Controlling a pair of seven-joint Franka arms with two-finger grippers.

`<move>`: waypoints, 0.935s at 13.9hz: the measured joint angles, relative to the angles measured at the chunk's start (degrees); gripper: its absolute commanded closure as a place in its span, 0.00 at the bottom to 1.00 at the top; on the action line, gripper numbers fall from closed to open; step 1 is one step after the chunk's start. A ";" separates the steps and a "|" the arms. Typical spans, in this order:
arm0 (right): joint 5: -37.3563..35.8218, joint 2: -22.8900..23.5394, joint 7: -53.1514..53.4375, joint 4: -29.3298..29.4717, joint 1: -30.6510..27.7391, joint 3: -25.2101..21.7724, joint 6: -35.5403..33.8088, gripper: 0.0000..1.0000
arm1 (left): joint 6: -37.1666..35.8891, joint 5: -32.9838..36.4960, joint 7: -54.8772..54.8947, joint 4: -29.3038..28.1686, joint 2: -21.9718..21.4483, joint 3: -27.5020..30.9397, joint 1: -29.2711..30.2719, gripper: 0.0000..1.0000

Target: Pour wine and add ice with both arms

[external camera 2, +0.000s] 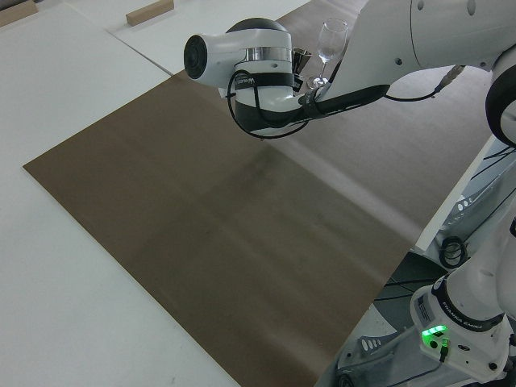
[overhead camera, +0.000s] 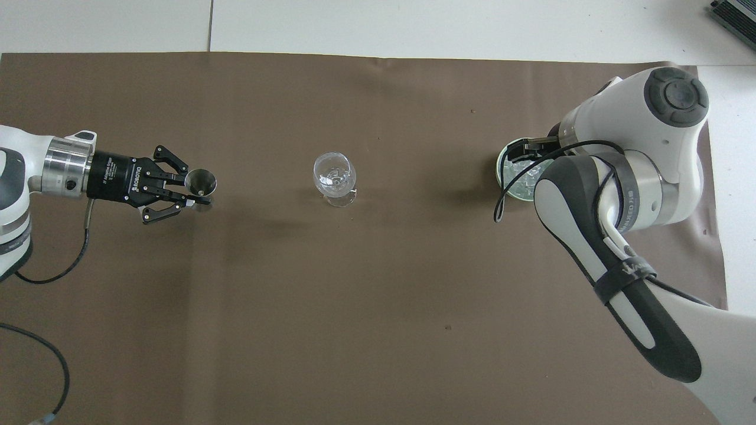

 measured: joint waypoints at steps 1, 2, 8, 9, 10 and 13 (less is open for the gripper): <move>0.00 0.21 2.75 0.00 -0.05 -0.02 0.00 0.00 | -0.53 -0.07 0.01 0.71 1.30 -0.16 0.92 1.00; 0.00 0.37 5.76 0.00 -0.06 -0.03 0.00 0.00 | -0.88 -0.44 0.01 1.26 2.39 -0.43 1.67 1.00; 0.00 2.22 22.63 0.04 -0.20 -0.15 0.09 0.00 | -1.47 -4.19 -1.55 5.08 8.00 -1.83 5.49 1.00; 0.00 2.59 23.70 0.05 -0.26 -0.17 0.12 0.00 | -1.49 -4.39 -1.56 5.63 9.04 -2.97 7.06 1.00; 0.00 2.88 24.45 0.07 -0.33 -0.18 0.16 0.00 | -1.51 -4.42 -1.56 6.27 10.10 -4.34 8.80 1.00; 0.01 3.50 25.24 0.10 -0.63 -0.19 0.21 0.00 | -2.01 -4.45 -1.24 8.12 12.84 -7.33 12.89 1.00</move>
